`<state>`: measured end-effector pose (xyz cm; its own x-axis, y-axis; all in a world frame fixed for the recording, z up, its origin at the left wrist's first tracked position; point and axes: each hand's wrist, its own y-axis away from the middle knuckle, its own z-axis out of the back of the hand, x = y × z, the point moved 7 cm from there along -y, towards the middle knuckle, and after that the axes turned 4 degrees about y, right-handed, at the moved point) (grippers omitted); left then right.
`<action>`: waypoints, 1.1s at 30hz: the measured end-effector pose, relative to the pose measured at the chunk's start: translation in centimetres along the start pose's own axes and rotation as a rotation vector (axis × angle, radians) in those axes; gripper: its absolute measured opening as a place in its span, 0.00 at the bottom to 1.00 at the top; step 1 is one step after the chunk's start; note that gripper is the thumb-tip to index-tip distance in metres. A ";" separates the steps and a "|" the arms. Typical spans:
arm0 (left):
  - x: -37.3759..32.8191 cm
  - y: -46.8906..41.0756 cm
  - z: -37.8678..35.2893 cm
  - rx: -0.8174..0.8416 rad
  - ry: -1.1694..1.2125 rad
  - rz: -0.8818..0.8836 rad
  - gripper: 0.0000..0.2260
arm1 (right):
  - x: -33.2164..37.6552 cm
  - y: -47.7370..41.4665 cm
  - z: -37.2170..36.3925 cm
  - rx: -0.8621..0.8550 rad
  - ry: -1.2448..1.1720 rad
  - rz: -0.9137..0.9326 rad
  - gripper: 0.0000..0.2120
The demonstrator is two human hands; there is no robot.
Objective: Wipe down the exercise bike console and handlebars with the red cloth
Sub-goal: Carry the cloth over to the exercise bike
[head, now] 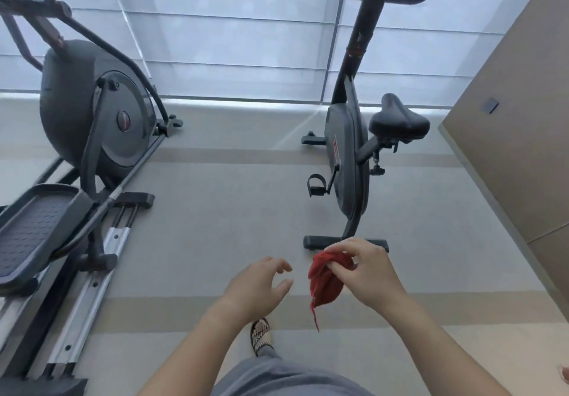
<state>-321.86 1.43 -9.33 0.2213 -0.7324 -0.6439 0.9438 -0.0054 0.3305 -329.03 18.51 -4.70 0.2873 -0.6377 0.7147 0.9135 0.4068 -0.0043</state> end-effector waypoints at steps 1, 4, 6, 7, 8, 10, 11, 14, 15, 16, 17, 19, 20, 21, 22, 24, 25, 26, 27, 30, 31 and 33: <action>0.3 -1.9 1.7 -0.001 -0.010 -0.003 0.14 | 0.6 -2.2 -0.1 0.005 -0.011 0.004 0.11; 1.4 -7.1 6.9 -0.012 -0.029 -0.004 0.14 | 2.6 -8.7 -0.5 0.021 -0.038 0.061 0.13; 2.3 -9.6 9.6 -0.018 -0.045 0.014 0.14 | 3.4 -12.5 -1.2 0.024 0.020 0.067 0.11; 2.9 -10.7 10.8 -0.024 -0.041 0.025 0.14 | 3.8 -14.4 -1.6 0.021 0.032 0.057 0.10; 3.5 -11.7 12.0 -0.029 -0.035 0.033 0.14 | 4.1 -16.1 -1.9 0.017 0.018 0.055 0.10; 4.9 -13.8 14.3 -0.038 -0.027 0.051 0.14 | 4.5 -19.6 -2.9 0.030 -0.018 0.041 0.10; 5.6 -14.9 15.4 -0.041 -0.024 0.064 0.14 | 4.7 -21.4 -3.5 0.037 -0.009 0.041 0.10; 8.1 -18.6 18.4 -0.055 -0.008 0.096 0.14 | 4.9 -26.9 -5.3 0.082 0.032 0.039 0.09; 8.7 -19.8 19.2 -0.060 0.000 0.098 0.14 | 4.9 -28.6 -5.8 0.093 0.039 0.039 0.08; 9.2 -21.2 20.0 -0.061 0.012 0.103 0.14 | 5.0 -30.2 -6.2 0.102 0.040 0.037 0.08; 10.0 -23.0 20.8 -0.059 0.026 0.108 0.14 | 4.8 -32.3 -6.8 0.111 0.035 0.035 0.08; 11.2 -27.1 22.8 -0.055 0.042 0.117 0.14 | 4.5 -36.6 -7.9 0.123 0.022 0.034 0.09; 11.7 -29.3 24.1 -0.055 0.049 0.120 0.14 | 4.3 -39.0 -8.2 0.125 0.013 0.028 0.09; 12.1 -31.3 25.3 -0.050 0.049 0.124 0.13 | 4.2 -41.4 -8.5 0.126 0.001 0.013 0.09; 12.4 -33.3 26.7 -0.041 0.037 0.127 0.13 | 4.0 -43.8 -8.6 0.125 -0.008 -0.004 0.10; 12.8 -36.9 29.8 -0.016 0.005 0.130 0.13 | 4.2 -48.6 -8.6 0.117 -0.017 -0.028 0.11; 12.8 -38.7 31.5 -0.013 -0.003 0.129 0.13 | 4.5 -50.9 -8.5 0.107 -0.020 -0.030 0.10; 12.8 -40.5 33.4 -0.025 -0.006 0.127 0.13 | 4.9 -53.2 -8.3 0.094 -0.026 -0.027 0.10; 12.8 -42.2 35.3 -0.048 -0.007 0.124 0.13 | 5.3 -55.5 -8.1 0.079 -0.032 -0.020 0.11; 12.6 -46.7 39.9 -0.111 0.009 0.107 0.13 | 7.2 -61.8 -7.1 0.057 -0.073 0.033 0.18; 12.6 -48.0 40.9 -0.114 0.031 0.101 0.13 | 7.8 -63.5 -6.7 0.052 -0.095 0.050 0.20; 12.3 -50.7 42.5 -0.106 0.059 0.073 0.13 | 8.3 -66.7 -6.0 0.023 -0.120 0.059 0.22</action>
<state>-377.43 -36.22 -4.72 0.3016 -0.6872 -0.6609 0.9446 0.1211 0.3051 -385.84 -17.88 -2.69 0.3026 -0.5298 0.7923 0.8887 0.4574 -0.0336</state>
